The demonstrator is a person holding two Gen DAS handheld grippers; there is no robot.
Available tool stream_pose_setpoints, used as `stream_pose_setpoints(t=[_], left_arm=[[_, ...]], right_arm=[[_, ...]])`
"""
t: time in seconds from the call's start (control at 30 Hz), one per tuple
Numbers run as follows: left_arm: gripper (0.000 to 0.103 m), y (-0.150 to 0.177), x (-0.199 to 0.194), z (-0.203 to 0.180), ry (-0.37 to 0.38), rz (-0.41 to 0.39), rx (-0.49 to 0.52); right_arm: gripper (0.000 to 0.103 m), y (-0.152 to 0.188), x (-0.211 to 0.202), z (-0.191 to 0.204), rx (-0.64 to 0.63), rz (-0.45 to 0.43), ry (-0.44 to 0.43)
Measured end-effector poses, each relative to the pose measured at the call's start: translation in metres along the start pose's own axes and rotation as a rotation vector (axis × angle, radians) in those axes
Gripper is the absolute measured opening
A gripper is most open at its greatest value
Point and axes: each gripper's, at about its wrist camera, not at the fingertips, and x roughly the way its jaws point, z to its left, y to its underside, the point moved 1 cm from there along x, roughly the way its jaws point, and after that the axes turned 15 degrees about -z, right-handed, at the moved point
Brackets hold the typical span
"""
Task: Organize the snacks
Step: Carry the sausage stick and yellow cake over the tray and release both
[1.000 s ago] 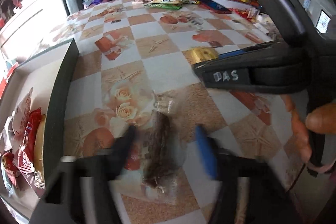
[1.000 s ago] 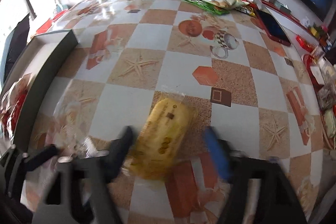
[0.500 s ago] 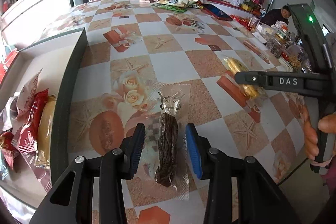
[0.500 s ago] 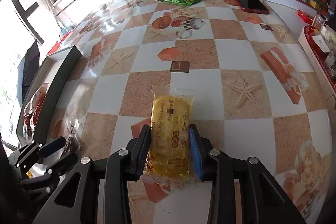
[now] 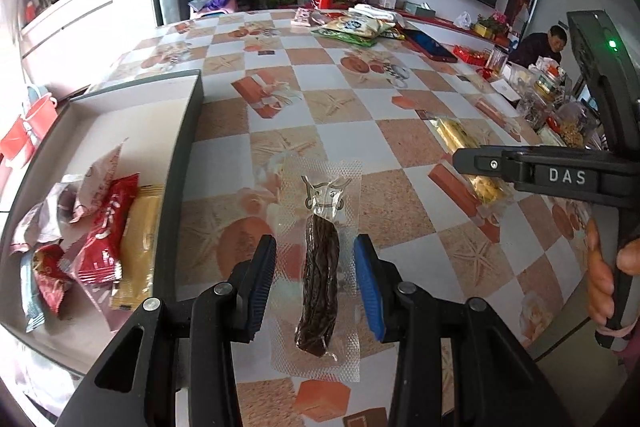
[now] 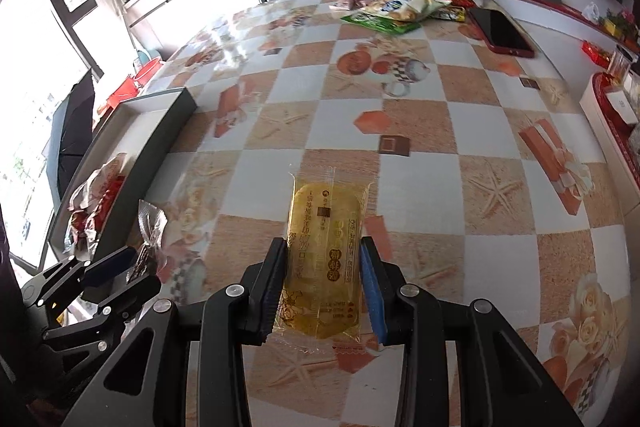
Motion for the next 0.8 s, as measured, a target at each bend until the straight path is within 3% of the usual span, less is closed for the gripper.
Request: stream_pose_setpoints(t=[0.5, 0.8], left_arm=[[0.043, -0.01, -0.043, 0.02, -0.048, -0.102, -0.031], [0.043, -0.021, -0.074, 0.058, -0.103, -0.174, -0.066]], right_arm=[[0.038, -0.01, -0.03, 0.045, -0.068, -0.051, -0.025], [0.038, -0.022, -0.038, 0.091, -0.123, -0.077, -0.079]])
